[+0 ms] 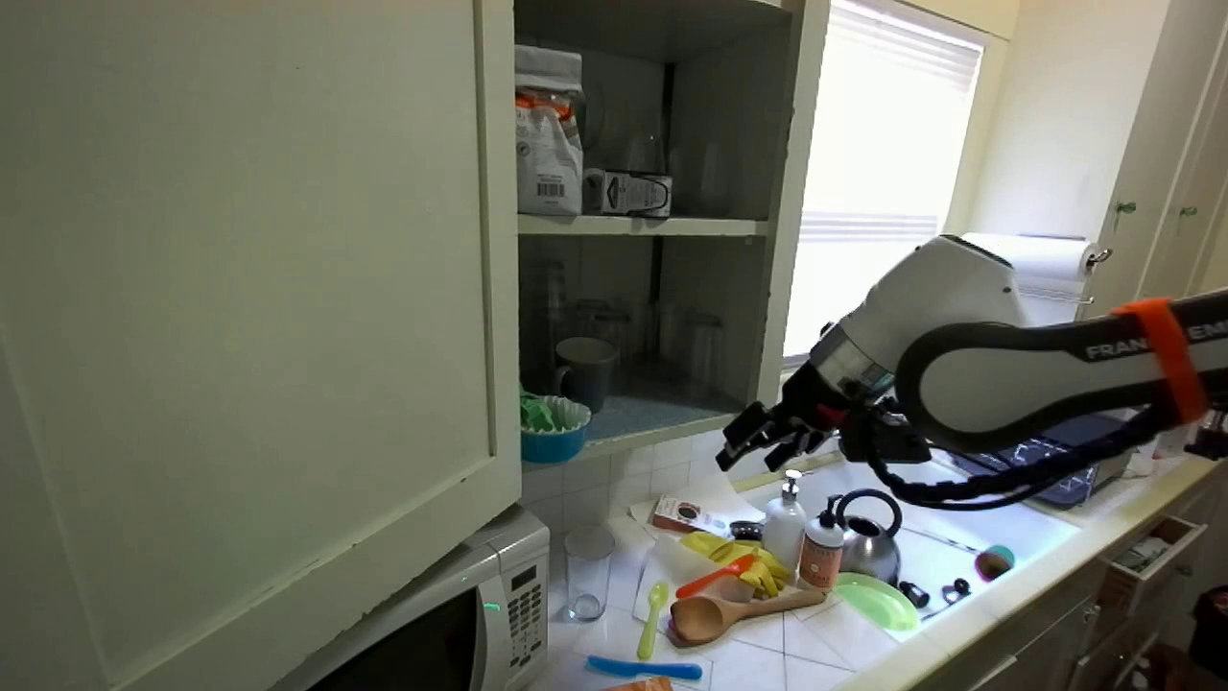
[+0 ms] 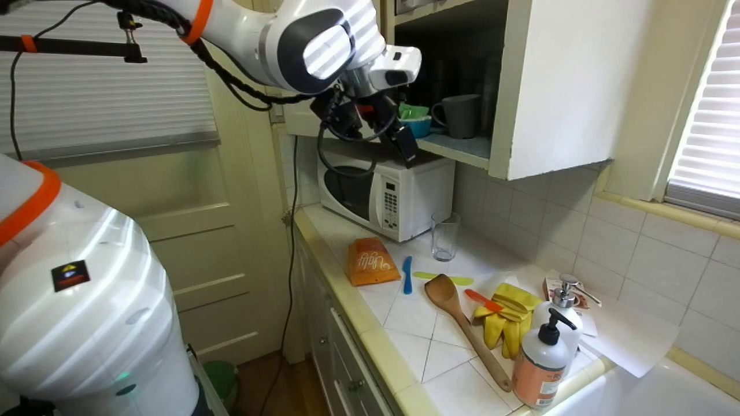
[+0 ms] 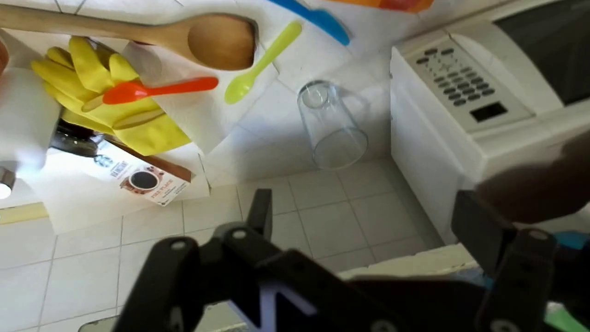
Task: Put the glass in front of the wooden spoon
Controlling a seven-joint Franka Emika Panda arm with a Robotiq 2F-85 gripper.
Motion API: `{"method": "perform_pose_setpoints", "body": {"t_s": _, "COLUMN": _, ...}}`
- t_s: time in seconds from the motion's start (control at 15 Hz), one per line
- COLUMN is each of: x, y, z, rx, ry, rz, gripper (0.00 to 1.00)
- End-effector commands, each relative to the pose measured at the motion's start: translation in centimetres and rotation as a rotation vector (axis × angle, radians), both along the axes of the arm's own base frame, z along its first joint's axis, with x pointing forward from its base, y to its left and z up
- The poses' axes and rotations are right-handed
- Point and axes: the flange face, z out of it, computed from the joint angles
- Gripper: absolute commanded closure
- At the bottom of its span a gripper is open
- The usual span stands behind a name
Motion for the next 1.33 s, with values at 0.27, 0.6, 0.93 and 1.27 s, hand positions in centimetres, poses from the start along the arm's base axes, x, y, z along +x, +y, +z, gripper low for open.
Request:
{"method": "perform_pose_setpoints", "body": {"t_s": 0.27, "x": 5.1, "y": -0.6, "z": -4.4, "rx": 0.109, "ry": 0.042, "rz": -0.079, "gripper": 0.00}}
{"method": "perform_pose_setpoints", "body": {"t_s": 0.6, "x": 7.3, "y": -1.8, "z": -5.4, "rx": 0.183, "ry": 0.042, "rz": -0.101, "gripper": 0.00}}
{"method": "perform_pose_setpoints", "body": {"t_s": 0.93, "x": 9.9, "y": -4.4, "z": -10.3, "rx": 0.350, "ry": 0.063, "rz": -0.251, "gripper": 0.00}}
{"method": "perform_pose_setpoints", "body": {"t_s": 1.27, "x": 13.0, "y": -3.7, "z": -14.5, "rx": 0.453, "ry": 0.049, "rz": -0.367, "gripper": 0.00}}
